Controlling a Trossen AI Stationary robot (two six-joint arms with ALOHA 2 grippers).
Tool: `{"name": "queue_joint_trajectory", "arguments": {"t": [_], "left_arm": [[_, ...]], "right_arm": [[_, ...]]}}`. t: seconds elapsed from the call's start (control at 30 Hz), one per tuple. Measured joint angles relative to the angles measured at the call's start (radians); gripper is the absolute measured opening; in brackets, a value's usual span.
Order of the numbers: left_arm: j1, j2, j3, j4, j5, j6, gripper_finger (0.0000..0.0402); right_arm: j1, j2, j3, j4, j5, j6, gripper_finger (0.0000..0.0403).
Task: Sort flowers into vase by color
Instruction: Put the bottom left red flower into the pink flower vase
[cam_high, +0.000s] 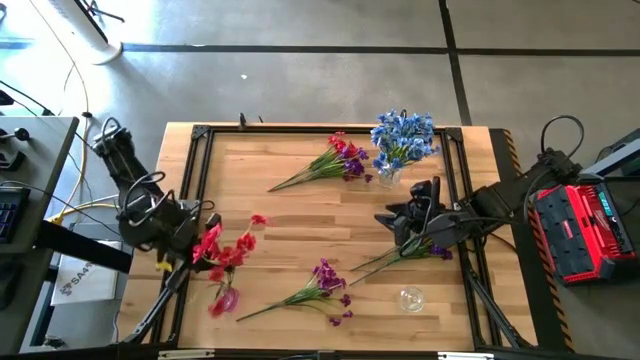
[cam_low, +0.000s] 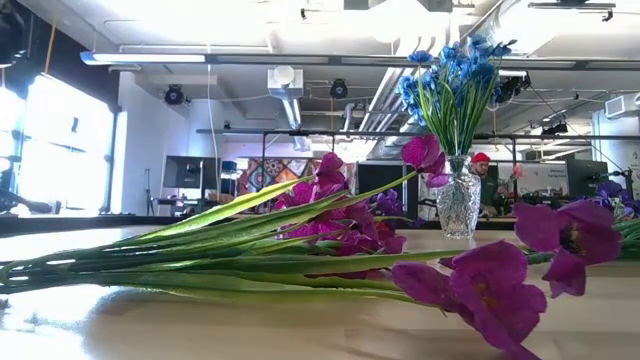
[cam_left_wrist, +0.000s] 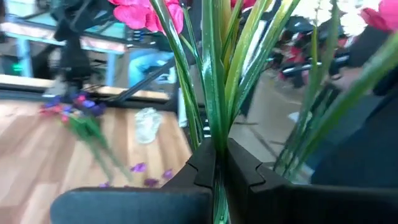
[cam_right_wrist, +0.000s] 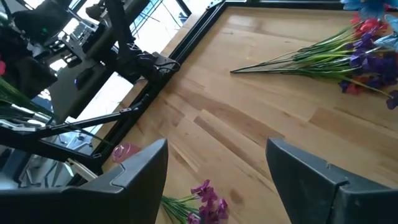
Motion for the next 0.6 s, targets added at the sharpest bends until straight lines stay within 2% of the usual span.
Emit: {"name": "queue_joint_trajectory", "arguments": {"t": [0.3, 0.6], "left_arm": [[-0.156, 0.094, 0.0, -0.018, -0.184, -0.1, 0.0], [-0.215, 0.184, 0.0, -0.024, -0.379, -0.132, 0.0]], "right_arm": [[-0.001, 0.0, 0.0, 0.002, -0.031, 0.009, 0.0258], [-0.001, 0.0, 0.0, 0.007, -0.043, 0.019, 0.0258]]}}
